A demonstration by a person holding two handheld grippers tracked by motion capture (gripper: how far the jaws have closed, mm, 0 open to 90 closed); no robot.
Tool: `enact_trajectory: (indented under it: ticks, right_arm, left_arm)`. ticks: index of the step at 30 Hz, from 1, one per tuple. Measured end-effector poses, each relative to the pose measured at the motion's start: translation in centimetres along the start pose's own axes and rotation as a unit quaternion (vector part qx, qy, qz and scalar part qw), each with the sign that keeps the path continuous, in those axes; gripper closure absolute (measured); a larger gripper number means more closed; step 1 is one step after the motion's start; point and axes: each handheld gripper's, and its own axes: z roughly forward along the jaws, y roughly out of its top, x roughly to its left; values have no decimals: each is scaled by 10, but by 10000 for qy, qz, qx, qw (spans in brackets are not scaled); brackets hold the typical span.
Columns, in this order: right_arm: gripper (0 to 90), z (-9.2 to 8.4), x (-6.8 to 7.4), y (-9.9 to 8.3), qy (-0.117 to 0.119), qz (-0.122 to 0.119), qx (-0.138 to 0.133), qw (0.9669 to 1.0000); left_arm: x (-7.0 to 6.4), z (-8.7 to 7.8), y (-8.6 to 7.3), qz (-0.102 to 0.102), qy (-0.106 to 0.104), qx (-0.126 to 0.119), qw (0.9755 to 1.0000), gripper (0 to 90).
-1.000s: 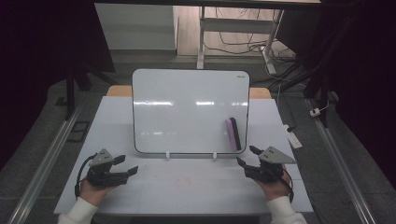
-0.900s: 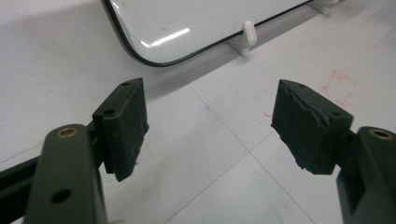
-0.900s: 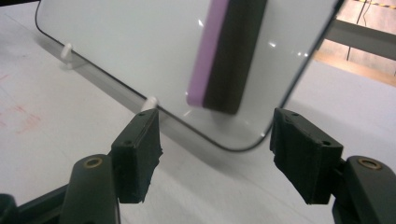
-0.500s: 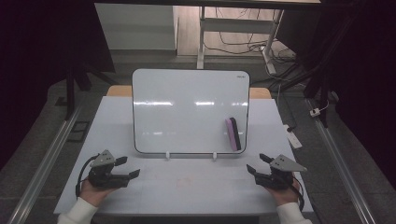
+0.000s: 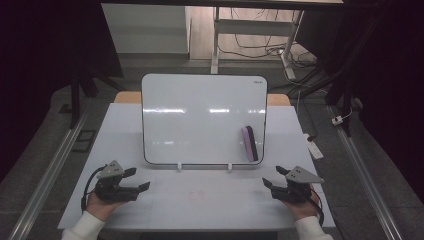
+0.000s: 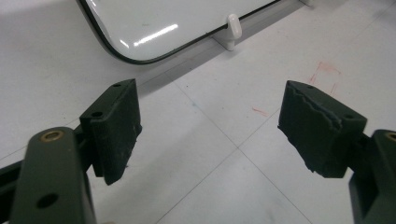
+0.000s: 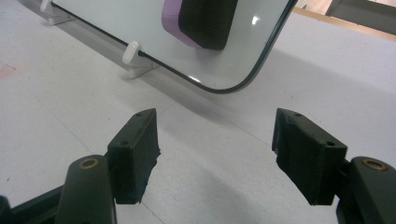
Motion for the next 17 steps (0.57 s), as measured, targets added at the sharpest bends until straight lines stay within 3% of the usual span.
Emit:
enact_trajectory:
  ticks: [17]
  right_arm:
    - [306, -1, 2, 2, 22, -88, -45, 9999]
  left_arm:
    - [1, 0, 0, -15, 26, -6, 10000, 216]
